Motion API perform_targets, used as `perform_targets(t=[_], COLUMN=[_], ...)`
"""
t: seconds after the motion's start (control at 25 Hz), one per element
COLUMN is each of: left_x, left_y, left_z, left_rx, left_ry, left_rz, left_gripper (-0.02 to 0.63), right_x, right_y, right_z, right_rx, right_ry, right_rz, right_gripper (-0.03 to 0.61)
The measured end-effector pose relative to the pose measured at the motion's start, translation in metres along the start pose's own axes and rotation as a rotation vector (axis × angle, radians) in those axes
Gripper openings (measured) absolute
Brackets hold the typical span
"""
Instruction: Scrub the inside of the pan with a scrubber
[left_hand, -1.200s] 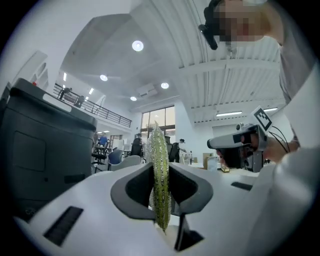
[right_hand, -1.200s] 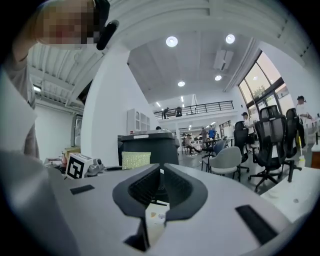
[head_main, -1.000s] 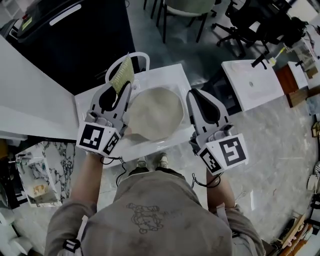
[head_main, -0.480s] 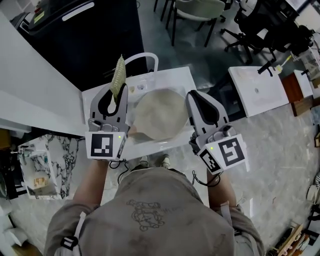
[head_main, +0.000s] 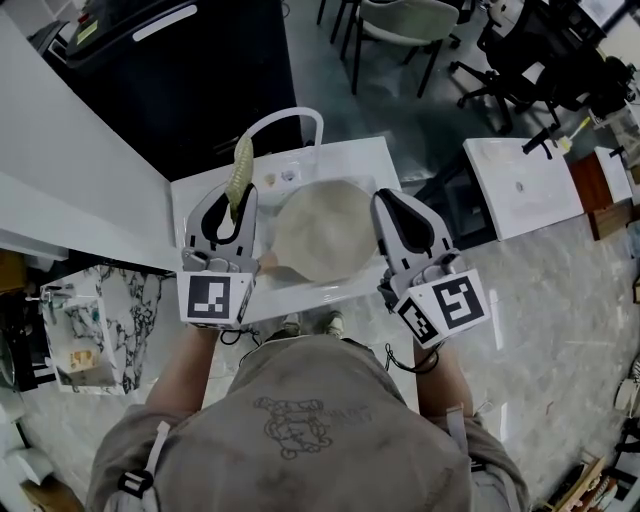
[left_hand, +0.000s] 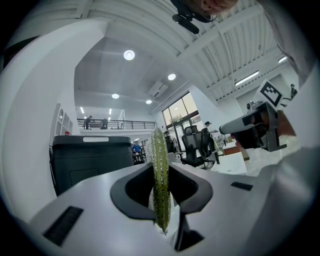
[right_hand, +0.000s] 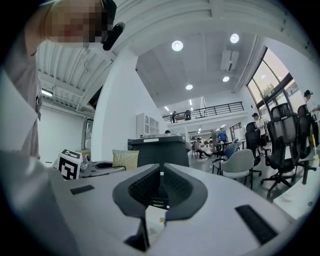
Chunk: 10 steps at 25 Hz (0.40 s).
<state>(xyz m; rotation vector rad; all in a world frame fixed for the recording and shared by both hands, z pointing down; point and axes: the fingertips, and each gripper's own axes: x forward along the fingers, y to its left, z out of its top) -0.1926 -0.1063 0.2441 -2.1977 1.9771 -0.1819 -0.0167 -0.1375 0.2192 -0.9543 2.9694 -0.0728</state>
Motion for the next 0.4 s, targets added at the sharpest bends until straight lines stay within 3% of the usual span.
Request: perform_targets(t=[0.4], left_x=[-0.0074], left_y=[-0.0051], left_z=[0.0051], left_rx=[0.053], left_ry=[0.026], left_rz=[0.013], left_gripper=[0.080], right_x=[-0.0018], right_y=[0.0079], right_z=[-0.0013], right_rx=[0.005], right_ry=[-0.009], right_rz=[0.017], right_gripper=[0.040])
